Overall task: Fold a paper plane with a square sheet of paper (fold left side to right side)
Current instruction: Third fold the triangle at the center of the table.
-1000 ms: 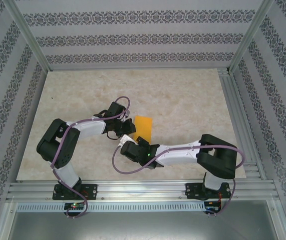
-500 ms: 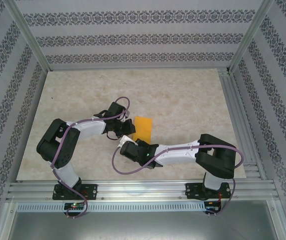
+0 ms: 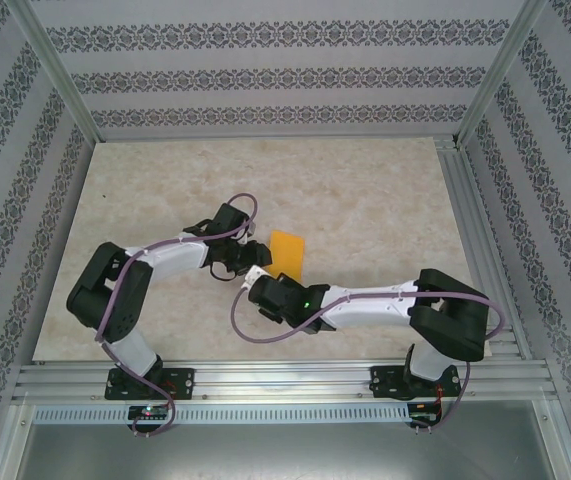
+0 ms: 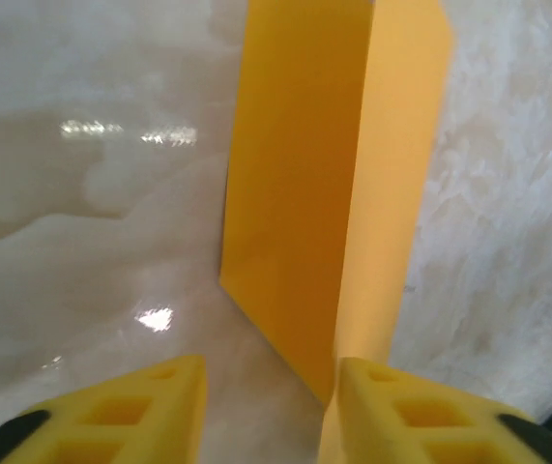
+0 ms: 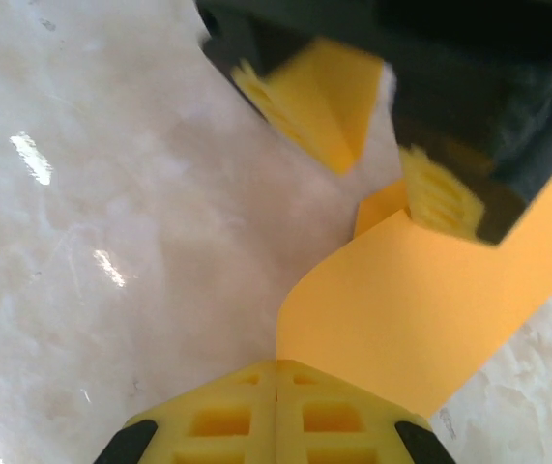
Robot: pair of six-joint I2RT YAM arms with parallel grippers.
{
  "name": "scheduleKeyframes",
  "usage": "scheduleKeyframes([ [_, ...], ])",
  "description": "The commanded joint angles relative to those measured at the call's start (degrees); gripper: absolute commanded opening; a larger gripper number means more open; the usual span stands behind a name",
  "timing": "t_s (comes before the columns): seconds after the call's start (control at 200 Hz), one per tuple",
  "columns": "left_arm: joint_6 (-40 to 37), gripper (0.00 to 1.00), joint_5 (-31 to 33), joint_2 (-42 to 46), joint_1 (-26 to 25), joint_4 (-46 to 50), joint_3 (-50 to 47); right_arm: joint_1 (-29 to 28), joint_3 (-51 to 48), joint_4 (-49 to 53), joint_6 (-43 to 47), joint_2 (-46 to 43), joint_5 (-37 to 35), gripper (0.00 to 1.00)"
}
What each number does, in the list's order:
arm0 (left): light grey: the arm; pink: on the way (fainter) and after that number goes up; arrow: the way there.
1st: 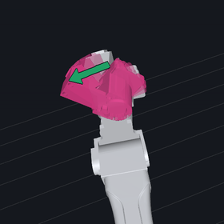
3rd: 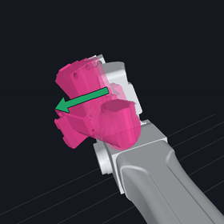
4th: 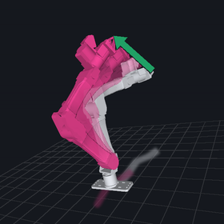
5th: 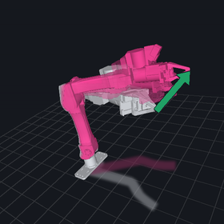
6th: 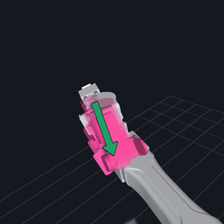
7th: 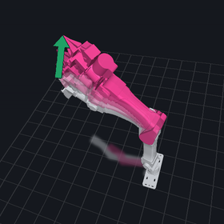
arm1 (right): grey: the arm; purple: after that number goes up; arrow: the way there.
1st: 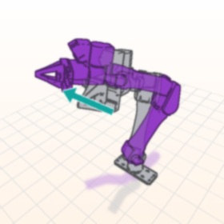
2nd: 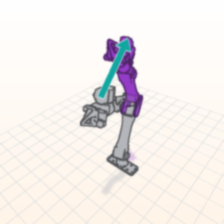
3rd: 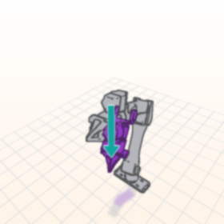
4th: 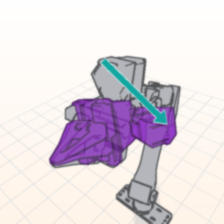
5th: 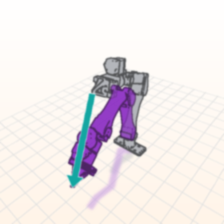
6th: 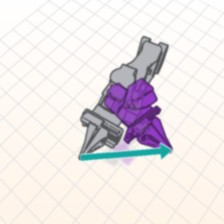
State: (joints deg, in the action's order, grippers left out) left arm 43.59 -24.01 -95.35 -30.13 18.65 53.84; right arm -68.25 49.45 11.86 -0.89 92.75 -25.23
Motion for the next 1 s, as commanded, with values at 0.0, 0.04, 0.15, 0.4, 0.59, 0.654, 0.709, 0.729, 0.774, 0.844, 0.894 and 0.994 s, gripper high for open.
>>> scheduleKeyframes([
  [0.0,-4.4,0.49,3.5,3.4,0.4,7.0,3.9,1.3,-1.2,-1.8,-2.0,-1.9,4.1,0.0],
  [0.04,-5.0,0.49,3.4,3.5,0.9,8.0,4.8,1.7,-1.5,-2.1,-2.0,-2.0,4.6,0.0],
  [0.15,-6.1,0.47,3.5,2.4,1.4,9.5,8.4,2.3,-2.0,-2.5,-2.3,-1.9,5.8,0.0],
  [0.4,-7.7,0.22,-2.8,-8.6,0.6,6.1,18.4,2.8,-2.9,-3.5,-3.2,-1.6,6.7,0.0],
  [0.59,-8.1,0.18,-3.5,-16.5,-0.5,4.0,22.0,3.0,-3.1,-4.4,-3.8,-1.4,6.9,0.0],
  [0.654,-7.8,0.17,-3.8,-18.3,-0.6,3.2,22.6,3.1,-2.9,-4.5,-3.9,-1.2,7.0,0.0],
  [0.709,-7.8,0.17,-3.8,-19.6,-0.8,3.1,23.1,3.1,-2.8,-4.3,-3.9,-1.1,7.1,0.0],
  [0.729,-7.8,0.17,-3.8,-19.9,-0.9,3.1,23.3,3.0,-2.8,-4.4,-3.9,-1.0,7.1,0.0],
  [0.774,-7.8,0.17,-3.7,-20.6,-1.1,3.1,23.4,3.1,-2.8,-4.2,-4.0,-1.1,7.1,0.0],
  [0.844,-7.7,0.17,-3.2,-21.3,-1.2,3.3,23.5,3.2,-2.9,-4.1,-4.1,-1.2,7.3,0.0],
  [0.894,-8.0,0.17,-2.8,-21.7,-1.3,3.6,23.6,3.5,-2.9,-4.2,-4.5,-1.5,7.6,0.0],
  [0.994,-8.7,0.16,-2.2,-22.6,-1.6,4.4,23.7,4.3,-3.2,-4.2,-5.3,-1.8,9.5,0.0],
])
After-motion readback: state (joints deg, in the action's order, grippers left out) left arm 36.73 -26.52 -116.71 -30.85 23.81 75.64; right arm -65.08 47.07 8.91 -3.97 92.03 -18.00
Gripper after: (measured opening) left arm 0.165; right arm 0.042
